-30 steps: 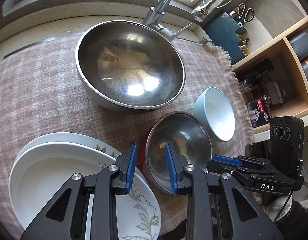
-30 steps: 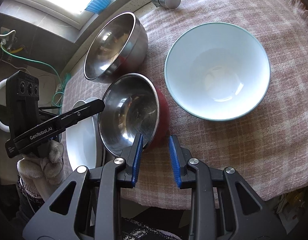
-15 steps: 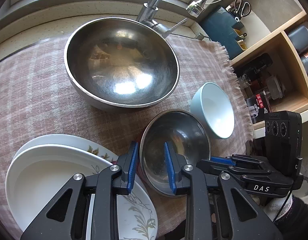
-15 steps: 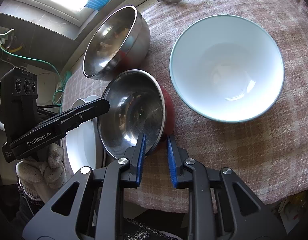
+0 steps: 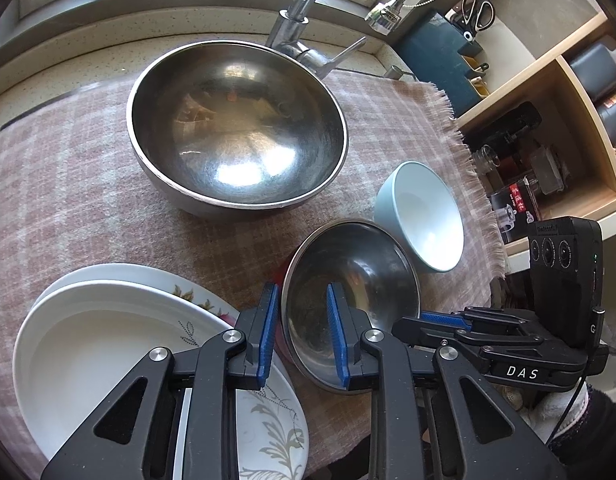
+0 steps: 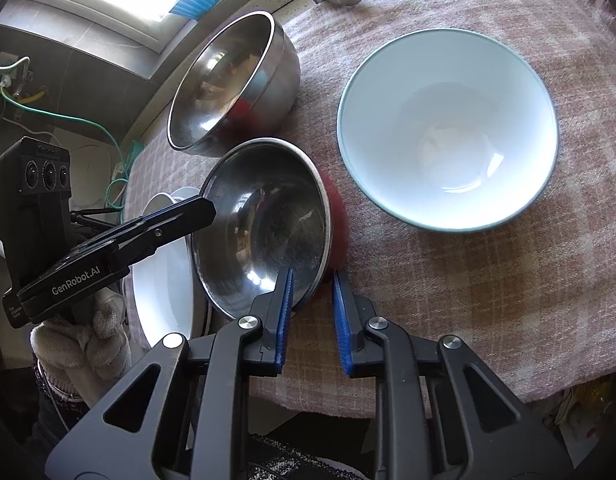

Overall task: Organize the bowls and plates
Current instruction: 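Lift the small steel bowl and carry it over the large steel bowl, then lower the small steel bowl into the large bowl and open the right gripper, then move the right gripper to the pale blue bowl and grasp its rim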

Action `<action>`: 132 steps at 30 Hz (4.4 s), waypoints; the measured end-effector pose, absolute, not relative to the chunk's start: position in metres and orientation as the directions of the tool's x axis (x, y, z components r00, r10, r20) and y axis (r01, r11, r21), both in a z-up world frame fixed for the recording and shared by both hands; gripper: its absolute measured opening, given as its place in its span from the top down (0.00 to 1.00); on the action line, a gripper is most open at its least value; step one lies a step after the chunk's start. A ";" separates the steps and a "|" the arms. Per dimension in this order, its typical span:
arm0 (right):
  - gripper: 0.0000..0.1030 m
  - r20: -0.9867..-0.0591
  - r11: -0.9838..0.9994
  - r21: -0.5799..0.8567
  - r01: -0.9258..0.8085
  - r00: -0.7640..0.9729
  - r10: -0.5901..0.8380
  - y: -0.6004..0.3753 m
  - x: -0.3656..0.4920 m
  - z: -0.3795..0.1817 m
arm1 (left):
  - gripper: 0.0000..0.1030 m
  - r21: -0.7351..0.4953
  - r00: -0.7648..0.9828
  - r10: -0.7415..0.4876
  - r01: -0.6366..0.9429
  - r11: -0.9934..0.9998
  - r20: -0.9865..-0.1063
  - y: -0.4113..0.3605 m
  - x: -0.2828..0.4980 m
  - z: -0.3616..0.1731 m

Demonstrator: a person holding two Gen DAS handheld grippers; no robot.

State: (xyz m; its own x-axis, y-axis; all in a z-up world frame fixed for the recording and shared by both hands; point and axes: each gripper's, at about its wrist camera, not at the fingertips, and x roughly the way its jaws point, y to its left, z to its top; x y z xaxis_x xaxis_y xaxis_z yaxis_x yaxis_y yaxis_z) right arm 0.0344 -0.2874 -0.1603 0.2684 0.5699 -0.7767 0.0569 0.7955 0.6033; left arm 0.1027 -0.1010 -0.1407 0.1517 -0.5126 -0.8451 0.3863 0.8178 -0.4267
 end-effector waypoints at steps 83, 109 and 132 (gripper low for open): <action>0.78 -0.853 0.905 0.405 -0.130 0.301 0.426 -0.232 0.191 -0.116 | 0.78 -0.312 0.288 -0.395 0.295 0.903 -0.872 -0.069 0.206 -0.125; 0.69 -0.806 0.887 0.435 -0.156 0.371 0.461 -0.242 0.181 -0.088 | 0.75 -0.303 0.344 -0.386 0.271 0.913 -0.856 -0.062 0.199 -0.108; 0.67 -0.810 0.918 0.390 -0.074 0.446 0.380 -0.365 0.099 -0.084 | 0.70 -0.453 0.286 -0.544 0.327 0.829 -0.789 -0.125 0.128 -0.103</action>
State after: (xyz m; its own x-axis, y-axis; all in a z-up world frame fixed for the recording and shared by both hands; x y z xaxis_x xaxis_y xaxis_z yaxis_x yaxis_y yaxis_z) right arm 0.0994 -0.3652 -0.0839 0.4463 0.3802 -0.8101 -0.0741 0.9178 0.3900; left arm 0.1284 -0.1255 -0.1033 0.2859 -0.5435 -0.7892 0.3270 0.8295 -0.4528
